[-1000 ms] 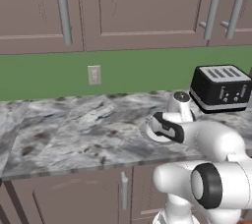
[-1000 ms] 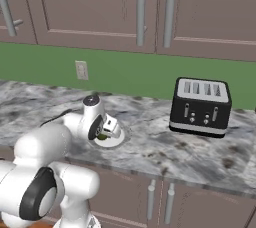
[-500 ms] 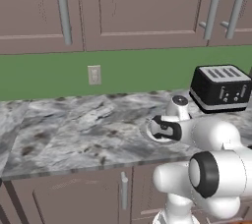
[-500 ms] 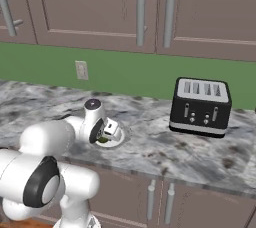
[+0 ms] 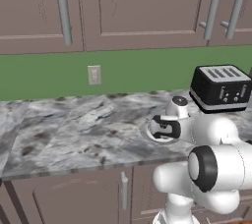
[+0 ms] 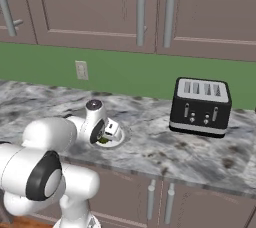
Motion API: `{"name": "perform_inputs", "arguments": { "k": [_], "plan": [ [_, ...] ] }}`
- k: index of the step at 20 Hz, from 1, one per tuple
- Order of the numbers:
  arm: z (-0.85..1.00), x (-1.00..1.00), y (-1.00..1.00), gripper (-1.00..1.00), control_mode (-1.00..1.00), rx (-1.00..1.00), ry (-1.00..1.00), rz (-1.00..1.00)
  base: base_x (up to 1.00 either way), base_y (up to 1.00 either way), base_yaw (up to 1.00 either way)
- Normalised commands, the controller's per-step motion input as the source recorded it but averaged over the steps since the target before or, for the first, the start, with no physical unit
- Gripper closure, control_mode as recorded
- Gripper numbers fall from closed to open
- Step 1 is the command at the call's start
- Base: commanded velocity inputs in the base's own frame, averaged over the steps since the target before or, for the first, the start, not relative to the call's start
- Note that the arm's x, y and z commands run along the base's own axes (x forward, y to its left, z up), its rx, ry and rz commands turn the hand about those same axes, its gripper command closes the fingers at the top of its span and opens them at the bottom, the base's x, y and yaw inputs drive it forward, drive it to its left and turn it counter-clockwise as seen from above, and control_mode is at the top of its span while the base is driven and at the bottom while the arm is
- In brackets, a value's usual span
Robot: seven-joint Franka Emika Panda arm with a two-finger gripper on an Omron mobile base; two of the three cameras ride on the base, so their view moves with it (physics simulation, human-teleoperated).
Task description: Pick lime from the fridge and place it on the plate on the counter.
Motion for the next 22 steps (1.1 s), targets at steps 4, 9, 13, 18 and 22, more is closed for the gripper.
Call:
{"name": "perform_inputs", "arguments": {
  "k": [4, 9, 13, 18, 22],
  "plan": [
    [0.09, 0.19, 0.00, -1.00, -1.00, 0.05, -0.10, 0.09, 0.00, 0.00, 0.00],
    [0.36, 0.14, 0.00, -1.00, -1.00, 0.03, -0.24, 0.10, 0.00, 0.00, 0.00],
    [0.84, -0.40, 0.00, -1.00, -1.00, 0.00, -0.22, 0.02, 0.00, 0.00, 0.00],
    [0.79, -0.67, 0.00, -1.00, -1.00, -0.09, -0.04, 0.00, 0.00, 0.00, 0.00],
    [0.55, -0.80, 0.00, -1.00, -1.00, -0.17, 0.04, -0.05, 0.00, 0.00, 0.00]
  ]
}}
